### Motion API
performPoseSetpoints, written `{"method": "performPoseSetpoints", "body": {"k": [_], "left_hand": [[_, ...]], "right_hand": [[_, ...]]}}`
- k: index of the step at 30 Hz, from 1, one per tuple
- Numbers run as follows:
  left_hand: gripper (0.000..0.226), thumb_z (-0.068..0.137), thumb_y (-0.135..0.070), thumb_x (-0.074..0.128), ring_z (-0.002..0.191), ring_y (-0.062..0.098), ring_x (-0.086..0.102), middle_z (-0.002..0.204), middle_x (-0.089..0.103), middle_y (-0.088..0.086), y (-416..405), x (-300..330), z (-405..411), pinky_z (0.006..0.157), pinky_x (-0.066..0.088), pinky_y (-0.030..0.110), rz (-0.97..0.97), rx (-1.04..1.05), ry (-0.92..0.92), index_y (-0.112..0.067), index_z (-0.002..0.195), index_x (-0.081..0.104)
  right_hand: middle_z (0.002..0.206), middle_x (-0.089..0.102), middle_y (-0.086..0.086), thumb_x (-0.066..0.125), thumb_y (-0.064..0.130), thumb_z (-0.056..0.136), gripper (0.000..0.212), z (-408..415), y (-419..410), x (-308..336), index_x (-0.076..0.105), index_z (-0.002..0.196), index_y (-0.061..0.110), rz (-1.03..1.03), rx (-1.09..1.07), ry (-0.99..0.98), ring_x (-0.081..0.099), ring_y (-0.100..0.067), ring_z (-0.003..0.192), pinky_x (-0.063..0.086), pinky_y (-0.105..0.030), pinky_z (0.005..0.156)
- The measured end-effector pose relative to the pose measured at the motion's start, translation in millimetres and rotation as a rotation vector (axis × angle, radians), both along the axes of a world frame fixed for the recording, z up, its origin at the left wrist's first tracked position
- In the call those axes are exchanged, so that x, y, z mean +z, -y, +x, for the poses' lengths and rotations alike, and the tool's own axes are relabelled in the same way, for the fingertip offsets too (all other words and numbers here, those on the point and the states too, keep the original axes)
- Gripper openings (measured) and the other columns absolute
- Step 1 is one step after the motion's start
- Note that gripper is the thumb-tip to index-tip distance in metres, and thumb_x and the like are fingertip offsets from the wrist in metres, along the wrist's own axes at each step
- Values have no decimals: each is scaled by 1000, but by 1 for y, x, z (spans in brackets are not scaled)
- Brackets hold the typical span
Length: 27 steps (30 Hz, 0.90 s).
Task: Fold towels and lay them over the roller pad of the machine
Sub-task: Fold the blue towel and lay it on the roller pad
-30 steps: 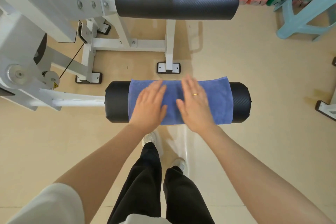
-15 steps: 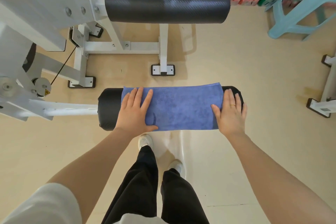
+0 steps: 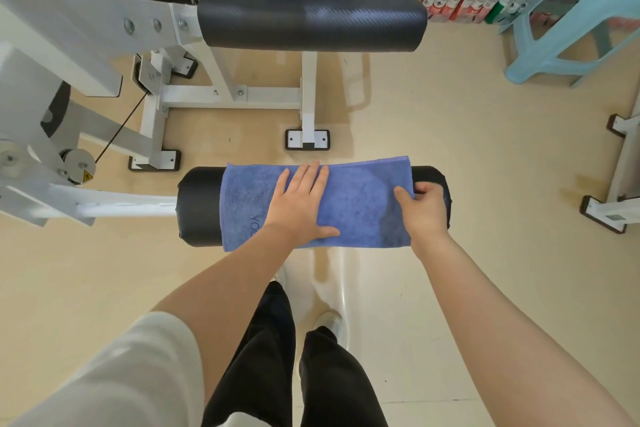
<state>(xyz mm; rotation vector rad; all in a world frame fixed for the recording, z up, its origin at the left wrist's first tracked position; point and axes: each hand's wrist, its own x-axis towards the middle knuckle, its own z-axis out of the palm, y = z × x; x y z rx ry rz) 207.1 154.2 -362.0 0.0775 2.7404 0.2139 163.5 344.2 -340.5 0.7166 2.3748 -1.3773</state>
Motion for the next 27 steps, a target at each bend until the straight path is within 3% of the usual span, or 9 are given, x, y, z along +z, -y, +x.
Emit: {"method": "performPoseSetpoints", "body": {"k": [4, 8, 10, 13, 18, 20, 22, 24, 27], "left_hand": [[116, 71, -69, 58, 146, 19, -5, 159, -8, 3, 2, 1, 0, 117, -5, 43, 8, -18, 8, -16, 148, -10], [115, 71, -66, 60, 146, 20, -5, 159, -8, 3, 1, 4, 0, 117, -5, 44, 26, -5, 29, -18, 149, -9], [114, 71, -65, 60, 146, 21, -5, 159, -9, 3, 2, 6, 0, 117, -5, 44, 29, -10, 39, -20, 149, -10], [115, 71, -63, 62, 146, 21, -6, 159, -9, 3, 4, 7, -2, 116, -5, 43, 42, -8, 50, -19, 148, -12], [118, 72, -54, 67, 146, 20, -8, 158, -12, 2, 10, 6, -4, 117, -5, 43, 80, -21, 96, -15, 147, -15], [107, 75, -41, 69, 146, 21, -1, 158, -2, 4, 15, 13, -6, 118, 1, 42, 287, 2, 145, -15, 149, -5], [72, 84, -27, 63, 136, 23, 31, 145, 32, 8, 30, 27, -6, 112, 26, 36, 636, 143, 205, -14, 144, 25], [46, 91, -9, 53, 125, 24, 44, 134, 47, 11, 54, 37, 1, 102, 34, 27, 675, 214, 93, -9, 135, 42], [35, 89, 5, 42, 110, 22, 54, 119, 59, 10, 101, 33, 15, 94, 36, 21, 737, 509, 9, -5, 117, 60]], "right_hand": [[83, 61, 0, 59, 22, 89, 15, -5, 1, 12, 61, 94, 8, -168, -109, 192, 58, -23, 84, 48, -33, 78], [99, 70, -9, 63, 16, 86, 18, -6, -3, 31, 65, 101, 6, -480, -114, 433, 66, -26, 92, 53, -38, 79], [103, 69, -9, 56, 9, 88, 20, -7, -4, 36, 64, 106, 7, -544, -39, 388, 65, -27, 96, 52, -38, 82], [91, 66, -6, 45, 1, 89, 20, -5, 2, 52, 63, 94, 10, -527, 106, 239, 62, -23, 83, 51, -32, 71], [76, 59, -6, 44, -5, 88, 23, 5, 30, 76, 60, 85, 11, -519, 314, 197, 56, -18, 69, 48, -25, 58], [77, 60, -7, 47, -5, 87, 21, 11, 49, 83, 61, 89, 10, -524, 355, 172, 58, -18, 69, 51, -27, 59], [73, 62, -5, 50, -5, 86, 20, 18, 74, 85, 61, 87, 11, -538, 382, 141, 61, -15, 66, 51, -26, 57], [67, 63, 1, 54, 0, 85, 18, 24, 101, 81, 62, 85, 16, -469, 442, 120, 61, -11, 61, 50, -26, 55], [65, 58, 0, 54, 8, 84, 9, 29, 140, 63, 59, 87, 15, -305, 525, 102, 58, -14, 61, 51, -33, 60]]}}
